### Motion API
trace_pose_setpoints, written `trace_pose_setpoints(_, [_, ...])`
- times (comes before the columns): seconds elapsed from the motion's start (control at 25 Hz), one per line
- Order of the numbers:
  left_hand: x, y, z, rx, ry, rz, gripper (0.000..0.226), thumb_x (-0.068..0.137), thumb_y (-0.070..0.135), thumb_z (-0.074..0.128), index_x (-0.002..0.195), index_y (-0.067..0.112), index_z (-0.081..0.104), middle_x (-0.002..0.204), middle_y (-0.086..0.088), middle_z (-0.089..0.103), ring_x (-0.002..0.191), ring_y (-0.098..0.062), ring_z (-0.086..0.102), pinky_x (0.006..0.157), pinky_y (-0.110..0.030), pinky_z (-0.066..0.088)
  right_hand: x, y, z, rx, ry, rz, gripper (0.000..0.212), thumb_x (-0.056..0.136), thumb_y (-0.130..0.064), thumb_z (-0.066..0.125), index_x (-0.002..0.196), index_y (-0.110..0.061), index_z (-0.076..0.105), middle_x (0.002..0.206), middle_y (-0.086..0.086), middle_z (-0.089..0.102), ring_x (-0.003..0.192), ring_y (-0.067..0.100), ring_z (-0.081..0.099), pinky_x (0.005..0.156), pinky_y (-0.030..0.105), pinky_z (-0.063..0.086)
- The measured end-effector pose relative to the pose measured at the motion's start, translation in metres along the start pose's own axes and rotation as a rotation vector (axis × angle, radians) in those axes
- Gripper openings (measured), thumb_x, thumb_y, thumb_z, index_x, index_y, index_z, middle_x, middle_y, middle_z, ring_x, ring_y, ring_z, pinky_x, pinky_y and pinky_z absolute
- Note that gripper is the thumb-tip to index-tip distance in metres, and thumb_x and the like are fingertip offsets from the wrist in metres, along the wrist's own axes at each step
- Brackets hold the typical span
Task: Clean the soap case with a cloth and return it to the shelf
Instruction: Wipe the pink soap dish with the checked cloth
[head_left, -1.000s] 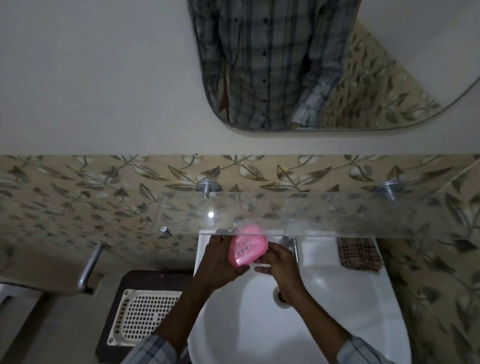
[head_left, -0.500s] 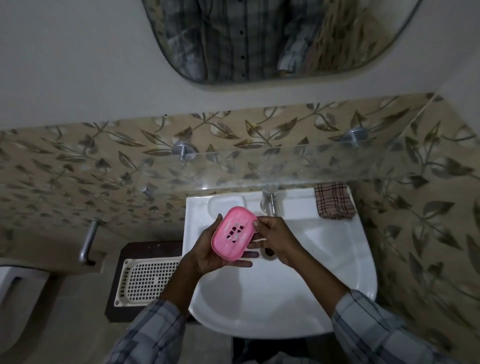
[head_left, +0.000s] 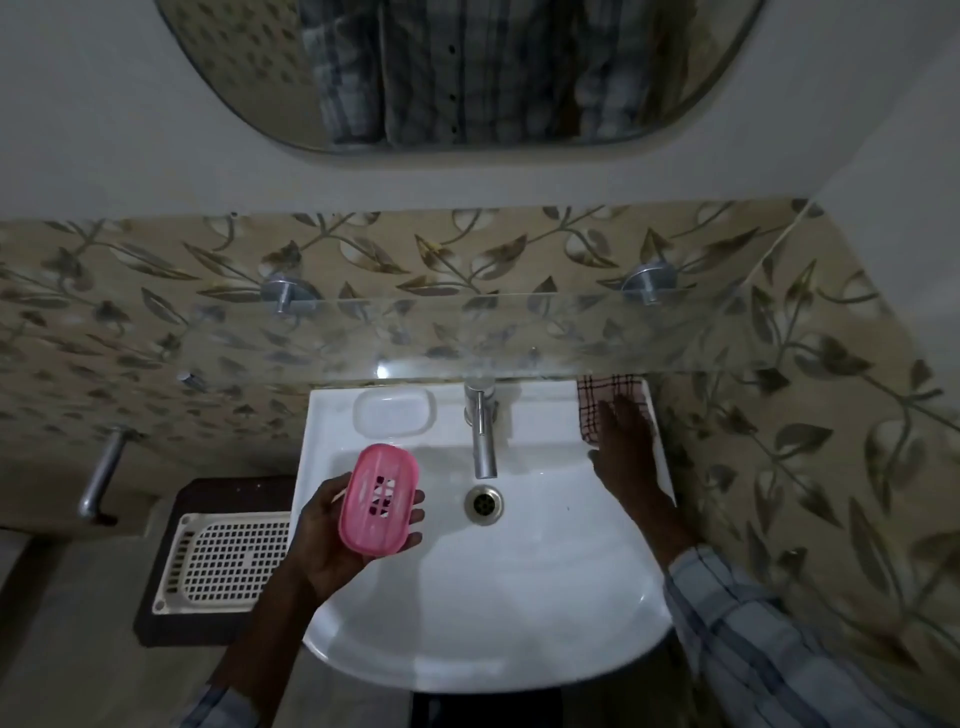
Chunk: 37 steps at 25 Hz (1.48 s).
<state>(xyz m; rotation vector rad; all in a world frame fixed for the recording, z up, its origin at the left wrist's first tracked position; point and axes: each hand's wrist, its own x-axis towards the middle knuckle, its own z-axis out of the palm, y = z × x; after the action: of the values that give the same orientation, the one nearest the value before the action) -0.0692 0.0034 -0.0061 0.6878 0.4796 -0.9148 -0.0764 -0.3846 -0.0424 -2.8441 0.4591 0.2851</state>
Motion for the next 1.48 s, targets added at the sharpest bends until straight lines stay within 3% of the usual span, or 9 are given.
trace_pose_setpoints(0.16, [0.011,-0.004,0.01,0.043,0.064,-0.016,0.076,0.089,0.056,0.046,0.137,-0.003,0.051,0.133,-0.028,0.057,0.102,-0.043,0.066,0.089,-0.055,0.054,0.018,0.018,0.004,-0.102,0.127,-0.18,0.082,0.072,-0.007,0.081,0.145,-0.002,0.044,0.146,0.03,0.043,0.136,0.046,0.039,0.111,0.056,0.032])
trace_pose_setpoints(0.32, [0.017,-0.005,0.022,0.069,0.062,-0.033,0.079,0.092,0.061,0.04,0.139,-0.001,0.049,0.131,-0.024,0.057,0.101,-0.041,0.065,0.091,-0.054,0.052,0.015,0.024,0.002,-0.138,0.33,-0.317,0.046,0.073,0.007,0.074,0.119,0.003,0.068,0.107,0.031,0.067,0.097,0.047,0.065,0.079,0.056,0.055])
trace_pose_setpoints(0.44, [0.014,-0.001,0.029,0.09,0.057,-0.035,0.077,0.09,0.055,0.045,0.142,-0.002,0.045,0.133,-0.025,0.054,0.11,-0.044,0.059,0.101,-0.059,0.043,0.002,0.018,0.0,0.354,0.225,-0.169,0.043,0.082,0.007,0.061,0.122,-0.008,0.069,0.118,0.017,0.07,0.106,0.035,0.067,0.084,0.052,0.058])
trace_pose_setpoints(0.6, [0.009,0.007,0.029,0.075,0.054,-0.029,0.076,0.088,0.054,0.046,0.138,-0.003,0.049,0.131,-0.025,0.055,0.108,-0.043,0.06,0.095,-0.055,0.049,-0.037,-0.02,0.0,1.36,0.122,0.451,0.032,0.083,0.001,0.07,0.114,-0.003,0.069,0.105,0.013,0.073,0.085,0.028,0.069,0.066,0.034,0.059])
trace_pose_setpoints(0.72, [0.005,0.015,0.023,0.117,0.064,-0.05,0.073,0.087,0.05,0.048,0.137,-0.002,0.05,0.128,-0.027,0.057,0.106,-0.042,0.06,0.095,-0.053,0.048,-0.079,-0.063,-0.002,1.619,-0.029,0.567,0.029,0.076,-0.001,0.078,0.104,-0.009,0.073,0.1,0.012,0.075,0.083,0.025,0.071,0.071,0.034,0.059])
trace_pose_setpoints(0.88, [-0.003,0.037,0.015,0.172,0.032,-0.121,0.067,0.087,0.048,0.051,0.126,-0.006,0.059,0.119,-0.031,0.063,0.1,-0.044,0.063,0.096,-0.053,0.045,-0.115,-0.132,-0.016,1.46,-0.034,0.174,0.02,0.079,0.0,0.075,0.089,-0.014,0.066,0.088,0.007,0.076,0.071,0.014,0.072,0.057,0.024,0.056])
trace_pose_setpoints(1.0, [-0.009,0.051,0.017,0.245,-0.002,-0.128,0.062,0.084,0.045,0.053,0.122,-0.004,0.062,0.113,-0.029,0.065,0.096,-0.041,0.064,0.088,-0.048,0.051,-0.12,-0.178,-0.033,1.071,0.153,-0.277,0.025,0.084,0.006,0.067,0.099,-0.014,0.064,0.095,0.0,0.072,0.082,0.002,0.068,0.069,0.013,0.052])
trace_pose_setpoints(1.2, [-0.017,0.069,0.026,0.26,-0.036,-0.148,0.06,0.088,0.049,0.051,0.121,0.0,0.063,0.111,-0.024,0.067,0.097,-0.035,0.065,0.088,-0.043,0.052,-0.13,-0.214,-0.017,0.475,0.331,-0.917,0.029,0.082,0.008,0.06,0.108,0.001,0.072,0.113,0.019,0.069,0.109,0.031,0.063,0.095,0.037,0.051])
trace_pose_setpoints(1.48, [-0.017,0.073,0.047,0.374,0.002,-0.138,0.051,0.082,0.045,0.056,0.103,0.002,0.072,0.097,-0.021,0.072,0.084,-0.034,0.069,0.083,-0.041,0.053,-0.114,-0.208,-0.021,0.295,0.303,-1.019,0.049,0.067,0.01,0.066,0.111,-0.01,0.07,0.111,0.008,0.067,0.103,0.028,0.057,0.088,0.038,0.049])
